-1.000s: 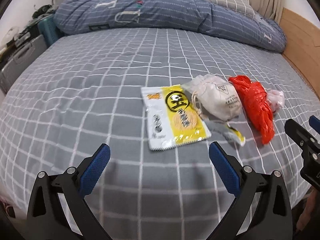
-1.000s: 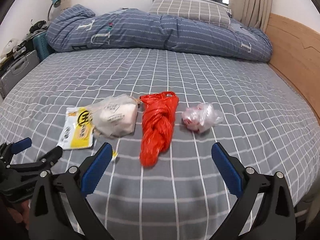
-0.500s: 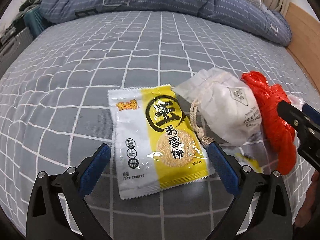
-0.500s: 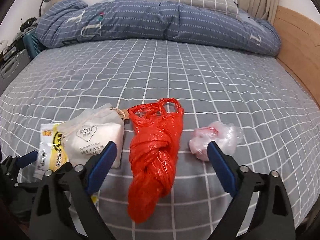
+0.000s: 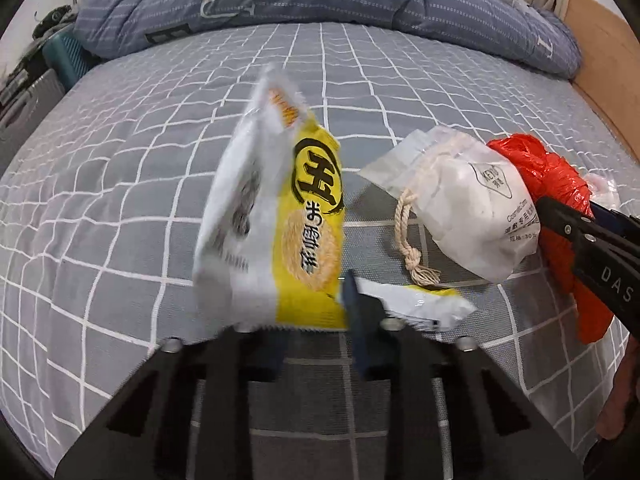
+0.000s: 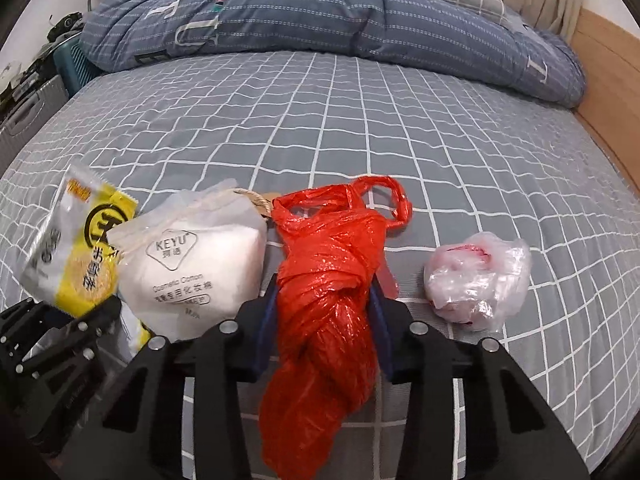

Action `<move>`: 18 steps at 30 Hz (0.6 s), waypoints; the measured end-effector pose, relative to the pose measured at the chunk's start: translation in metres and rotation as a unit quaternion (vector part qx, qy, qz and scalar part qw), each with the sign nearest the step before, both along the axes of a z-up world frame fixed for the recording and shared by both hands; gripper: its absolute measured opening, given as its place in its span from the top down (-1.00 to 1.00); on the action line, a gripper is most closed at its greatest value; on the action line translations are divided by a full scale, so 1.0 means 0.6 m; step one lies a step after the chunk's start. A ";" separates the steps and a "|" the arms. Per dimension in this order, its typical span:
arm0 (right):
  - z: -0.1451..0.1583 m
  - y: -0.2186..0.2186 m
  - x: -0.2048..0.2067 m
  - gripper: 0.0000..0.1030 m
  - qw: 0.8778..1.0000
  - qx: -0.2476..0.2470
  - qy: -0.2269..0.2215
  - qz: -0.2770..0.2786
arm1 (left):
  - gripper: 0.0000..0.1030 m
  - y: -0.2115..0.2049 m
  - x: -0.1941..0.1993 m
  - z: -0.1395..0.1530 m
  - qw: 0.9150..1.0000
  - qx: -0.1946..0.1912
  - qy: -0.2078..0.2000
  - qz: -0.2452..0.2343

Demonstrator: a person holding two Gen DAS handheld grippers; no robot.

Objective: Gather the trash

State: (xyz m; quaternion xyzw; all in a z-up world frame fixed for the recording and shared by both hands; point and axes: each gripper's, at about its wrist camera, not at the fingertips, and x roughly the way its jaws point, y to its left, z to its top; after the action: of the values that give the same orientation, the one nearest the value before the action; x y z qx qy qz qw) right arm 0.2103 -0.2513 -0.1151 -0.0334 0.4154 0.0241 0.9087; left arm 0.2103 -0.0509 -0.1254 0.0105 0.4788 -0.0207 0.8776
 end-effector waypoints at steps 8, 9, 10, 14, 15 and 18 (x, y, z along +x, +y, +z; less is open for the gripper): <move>0.025 -0.001 -0.017 0.25 1.000 0.003 -0.016 0.006 | 0.87 0.022 -0.009 0.046 0.999 -0.025 -0.027 -0.010; 0.026 -0.002 -0.019 0.25 1.000 0.003 -0.017 0.006 | 0.87 0.023 -0.010 0.051 0.999 -0.030 -0.029 -0.011; 0.028 -0.004 -0.020 0.25 1.000 0.004 -0.018 0.005 | 0.88 0.026 -0.012 0.056 0.999 -0.035 -0.030 -0.011; 0.033 -0.009 -0.023 0.25 1.000 0.004 -0.022 0.002 | 0.89 0.029 -0.021 0.074 0.998 -0.043 -0.041 -0.014; 0.036 -0.010 -0.025 0.25 1.000 0.002 -0.028 0.000 | 0.89 0.031 -0.024 0.080 0.998 -0.046 -0.044 -0.015; 0.043 -0.014 -0.033 0.25 0.999 0.003 -0.034 -0.003 | 0.91 0.033 -0.031 0.091 0.997 -0.053 -0.050 -0.017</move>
State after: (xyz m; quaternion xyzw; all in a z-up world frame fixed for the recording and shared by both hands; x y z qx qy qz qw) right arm 0.1907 -0.2597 -0.0893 -0.0301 0.3843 0.0217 0.9225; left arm 0.1916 -0.0311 -0.0708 -0.0269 0.4322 -0.0602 0.8994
